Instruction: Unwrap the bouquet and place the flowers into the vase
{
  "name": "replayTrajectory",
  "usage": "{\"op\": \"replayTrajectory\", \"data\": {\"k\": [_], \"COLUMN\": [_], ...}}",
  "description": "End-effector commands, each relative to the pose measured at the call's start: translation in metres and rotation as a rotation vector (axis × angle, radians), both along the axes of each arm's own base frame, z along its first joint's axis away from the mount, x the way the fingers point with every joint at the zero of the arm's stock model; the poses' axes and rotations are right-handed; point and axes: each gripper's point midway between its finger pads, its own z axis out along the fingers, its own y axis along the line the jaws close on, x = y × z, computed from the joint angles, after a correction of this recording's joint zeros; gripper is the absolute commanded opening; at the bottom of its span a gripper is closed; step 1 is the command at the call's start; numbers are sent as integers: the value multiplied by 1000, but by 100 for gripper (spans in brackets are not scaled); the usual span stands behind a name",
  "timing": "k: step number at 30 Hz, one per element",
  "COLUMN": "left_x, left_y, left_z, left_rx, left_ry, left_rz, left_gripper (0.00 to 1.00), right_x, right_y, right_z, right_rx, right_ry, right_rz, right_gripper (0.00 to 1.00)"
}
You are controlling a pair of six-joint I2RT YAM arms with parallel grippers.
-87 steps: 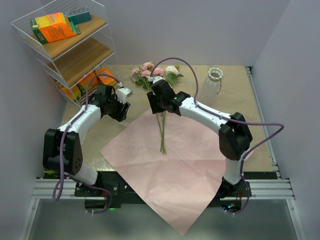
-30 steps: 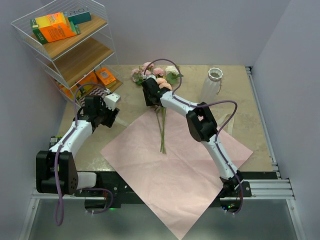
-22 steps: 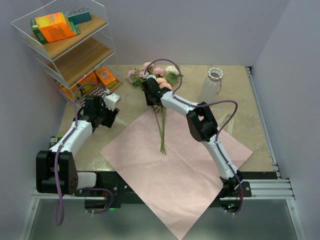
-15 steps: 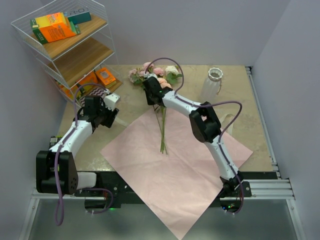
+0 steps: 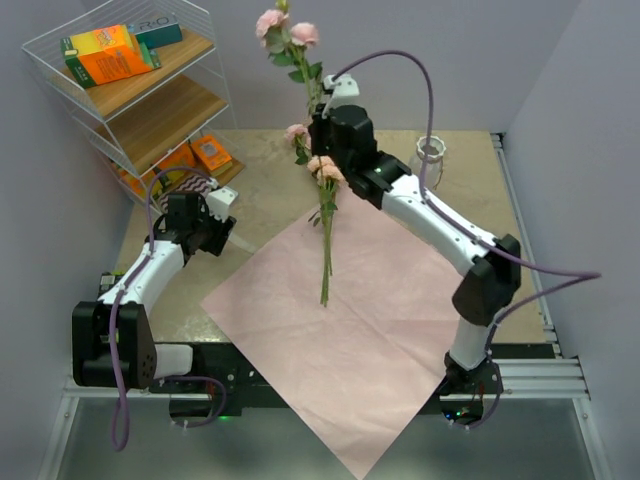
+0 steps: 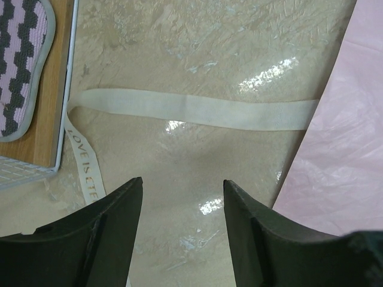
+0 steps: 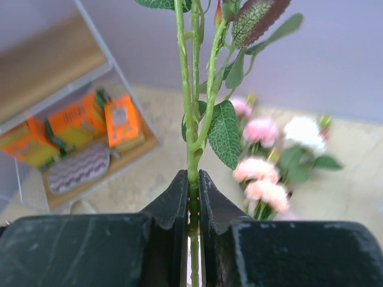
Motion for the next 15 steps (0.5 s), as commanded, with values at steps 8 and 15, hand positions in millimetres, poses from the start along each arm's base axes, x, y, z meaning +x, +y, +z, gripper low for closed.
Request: {"op": "replayTrajectory", "data": {"k": [8, 15], "left_x": [11, 15], "left_y": [1, 0], "left_z": [13, 13], "left_rx": [8, 4], "left_ry": [-52, -48], "left_rz": [-26, -36], "left_gripper": [60, 60], "right_x": [-49, -80], "right_y": [-171, -246], "right_z": [214, 259], "right_rx": [39, 1], "right_ry": [-664, -909], "right_rz": [-482, -744], "right_gripper": [0, 0]}}
